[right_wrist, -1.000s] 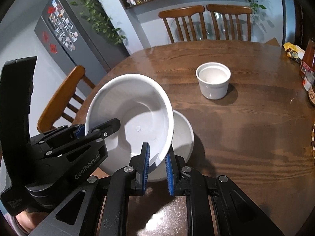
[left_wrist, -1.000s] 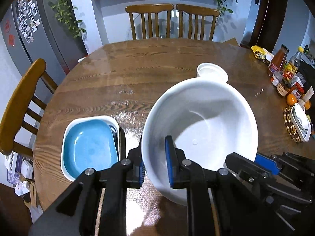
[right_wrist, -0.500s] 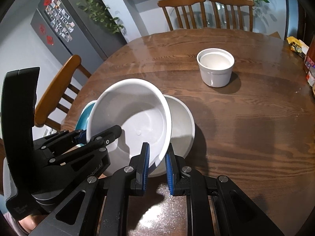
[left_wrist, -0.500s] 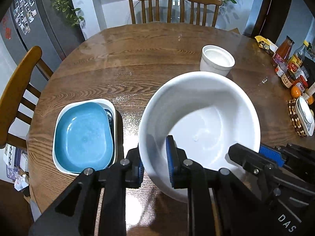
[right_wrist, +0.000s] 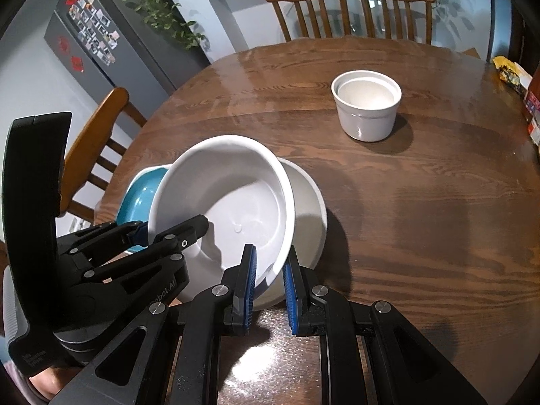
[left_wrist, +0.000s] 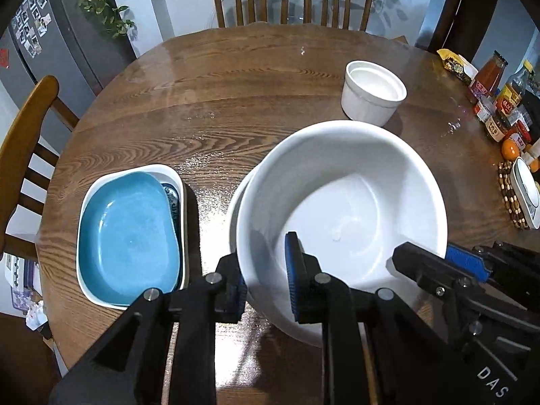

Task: Organize plates and bowls
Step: 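Lower the medium white bowl into the large white bowl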

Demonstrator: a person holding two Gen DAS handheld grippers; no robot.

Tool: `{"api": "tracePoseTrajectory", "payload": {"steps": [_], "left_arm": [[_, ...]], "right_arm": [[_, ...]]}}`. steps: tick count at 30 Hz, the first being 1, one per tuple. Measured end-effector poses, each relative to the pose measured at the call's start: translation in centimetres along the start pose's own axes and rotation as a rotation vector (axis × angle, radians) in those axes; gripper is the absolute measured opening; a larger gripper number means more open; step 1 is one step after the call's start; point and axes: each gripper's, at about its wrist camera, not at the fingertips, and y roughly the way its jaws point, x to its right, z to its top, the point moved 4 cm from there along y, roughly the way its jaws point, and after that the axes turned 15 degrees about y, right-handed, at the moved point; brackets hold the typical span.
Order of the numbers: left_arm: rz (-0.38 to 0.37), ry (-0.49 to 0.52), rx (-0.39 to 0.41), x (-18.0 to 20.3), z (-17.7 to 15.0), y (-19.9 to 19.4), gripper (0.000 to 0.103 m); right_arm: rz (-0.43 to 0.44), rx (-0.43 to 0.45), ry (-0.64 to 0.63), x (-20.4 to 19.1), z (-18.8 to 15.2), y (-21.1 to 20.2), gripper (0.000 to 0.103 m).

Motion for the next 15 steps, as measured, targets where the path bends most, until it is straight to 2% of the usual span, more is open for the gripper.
{"api": "tracePoseTrajectory", "payload": {"steps": [15], "left_arm": [[-0.016,0.002,-0.038,0.1,-0.3,1.3,0.019]], "right_arm": [[-0.005,-0.033,0.023,0.7,0.2,1.1,0.017]]}}
